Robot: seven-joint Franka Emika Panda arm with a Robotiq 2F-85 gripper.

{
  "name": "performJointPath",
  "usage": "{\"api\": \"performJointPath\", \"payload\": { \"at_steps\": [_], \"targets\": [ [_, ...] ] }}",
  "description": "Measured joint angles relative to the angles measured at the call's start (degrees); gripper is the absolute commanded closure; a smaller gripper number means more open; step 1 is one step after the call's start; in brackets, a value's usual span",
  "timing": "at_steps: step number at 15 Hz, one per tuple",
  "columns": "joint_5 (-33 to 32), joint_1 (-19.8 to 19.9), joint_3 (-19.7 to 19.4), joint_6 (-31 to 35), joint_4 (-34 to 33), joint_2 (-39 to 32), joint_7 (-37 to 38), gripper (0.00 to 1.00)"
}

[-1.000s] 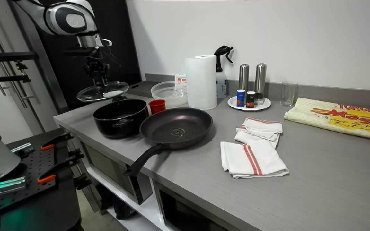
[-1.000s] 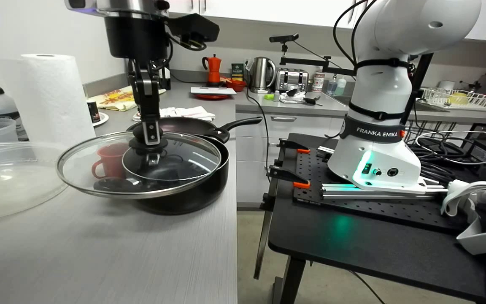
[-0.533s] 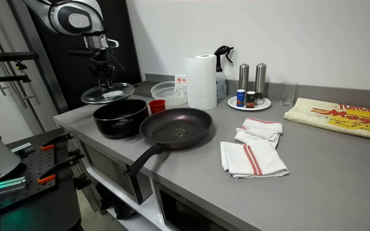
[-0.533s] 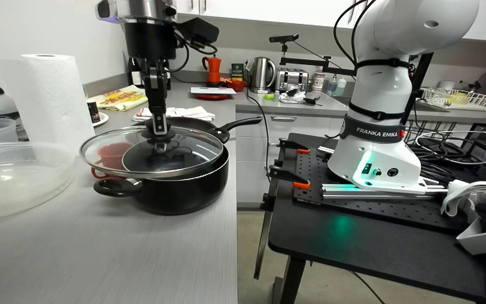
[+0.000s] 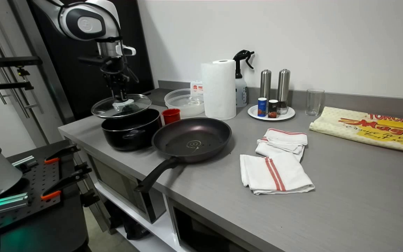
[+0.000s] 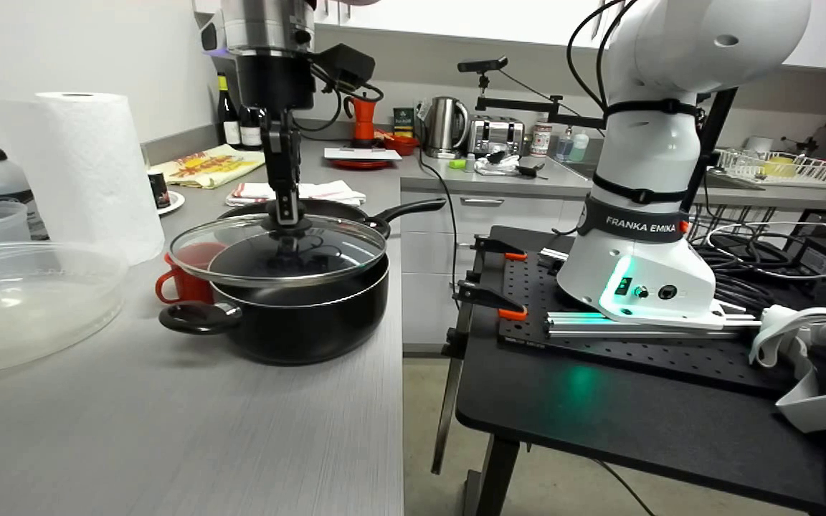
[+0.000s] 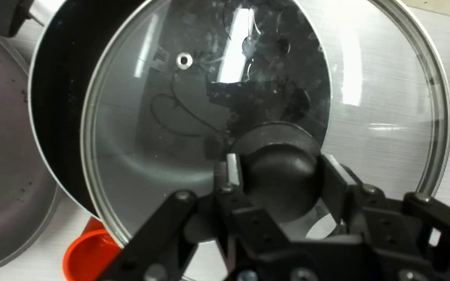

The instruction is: Put the lid on the black pot

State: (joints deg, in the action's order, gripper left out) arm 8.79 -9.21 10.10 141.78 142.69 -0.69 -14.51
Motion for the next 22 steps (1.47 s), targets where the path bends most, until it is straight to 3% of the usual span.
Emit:
{"api": "performJointPath", "payload": {
  "at_steps": [14, 22],
  "targets": [
    [-0.4, 2.5, -1.6, 1.9, 0.2, -4.2, 0.3, 0.74],
    [-5.2, 2.5, -2.0, 2.0, 0.2, -4.3, 5.5, 0.74]
  ]
}}
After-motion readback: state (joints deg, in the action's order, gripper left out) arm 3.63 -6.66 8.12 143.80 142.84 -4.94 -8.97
